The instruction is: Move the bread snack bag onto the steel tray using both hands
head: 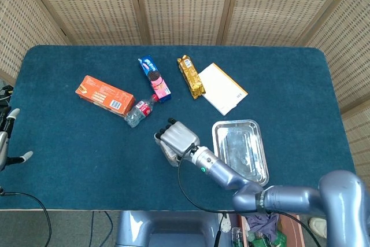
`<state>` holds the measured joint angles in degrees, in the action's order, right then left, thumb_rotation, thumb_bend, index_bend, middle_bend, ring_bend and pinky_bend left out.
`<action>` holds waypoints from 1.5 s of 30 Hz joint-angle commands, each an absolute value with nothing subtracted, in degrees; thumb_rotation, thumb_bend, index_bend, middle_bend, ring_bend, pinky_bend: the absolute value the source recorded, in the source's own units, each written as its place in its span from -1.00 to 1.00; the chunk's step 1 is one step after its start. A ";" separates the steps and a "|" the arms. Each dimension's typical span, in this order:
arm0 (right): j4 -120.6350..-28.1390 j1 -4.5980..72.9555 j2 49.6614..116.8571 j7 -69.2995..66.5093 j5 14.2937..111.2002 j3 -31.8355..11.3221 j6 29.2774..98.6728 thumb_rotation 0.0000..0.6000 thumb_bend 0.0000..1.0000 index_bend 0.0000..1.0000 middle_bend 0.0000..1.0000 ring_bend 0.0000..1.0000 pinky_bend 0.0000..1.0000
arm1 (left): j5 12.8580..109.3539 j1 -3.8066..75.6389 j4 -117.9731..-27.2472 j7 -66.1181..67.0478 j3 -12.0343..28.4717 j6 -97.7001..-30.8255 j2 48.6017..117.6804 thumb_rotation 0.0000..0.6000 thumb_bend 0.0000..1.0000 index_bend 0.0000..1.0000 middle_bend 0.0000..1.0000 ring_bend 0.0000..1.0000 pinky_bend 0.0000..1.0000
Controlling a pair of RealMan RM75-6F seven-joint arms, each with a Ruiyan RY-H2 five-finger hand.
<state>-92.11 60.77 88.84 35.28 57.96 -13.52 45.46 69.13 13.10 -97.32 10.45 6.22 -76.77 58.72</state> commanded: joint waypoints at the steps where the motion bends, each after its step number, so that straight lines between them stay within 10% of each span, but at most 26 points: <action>1: -97.54 57.97 80.09 35.07 60.20 -11.93 47.61 1.00 -0.71 -0.06 0.19 0.03 -0.64 | 69.71 13.04 -97.34 10.20 6.12 -76.81 58.80 1.00 -1.00 -1.00 -1.00 -1.00 -1.00; 13: -94.37 50.80 71.92 29.33 71.04 -0.41 46.08 1.00 -0.71 -0.06 0.14 0.03 -0.64 | 70.74 13.33 -98.03 11.28 6.18 -76.64 59.16 1.00 -1.00 -1.00 -1.00 -1.00 -1.00; 15: -93.43 50.18 72.25 27.74 72.69 0.35 46.09 1.00 -0.76 -0.09 0.01 -0.05 -0.64 | 70.97 13.36 -98.17 11.47 6.16 -76.68 59.26 1.00 -1.00 -1.00 -1.00 -1.00 -1.00; 19: -92.07 49.50 72.60 26.09 74.57 1.31 45.74 1.00 -1.00 -0.92 -0.95 -0.95 -0.94 | 71.16 13.54 -98.45 12.22 6.10 -76.54 59.53 1.00 -1.00 -1.00 -1.00 -1.00 -1.00; 27: -98.55 48.43 69.90 31.25 65.74 -0.63 48.09 1.00 -1.00 -1.00 -1.00 -1.00 -1.00 | 71.42 13.54 -99.08 12.84 6.04 -76.53 59.59 1.00 -1.00 -1.00 -1.00 -1.00 -1.00; 35: -110.03 37.54 60.57 25.43 78.11 1.58 65.98 1.00 -1.00 -1.00 -1.00 -1.00 -1.00 | 73.54 12.19 -100.67 10.41 5.50 -78.27 58.58 1.00 -1.00 -1.00 -1.00 -1.00 -1.00; 45: -93.50 18.09 66.13 9.93 92.44 6.44 92.05 1.00 -1.00 -1.00 -1.00 -1.00 -1.00 | 78.61 8.32 -101.71 7.30 3.38 -83.63 59.18 1.00 -1.00 -1.00 -1.00 -1.00 -1.00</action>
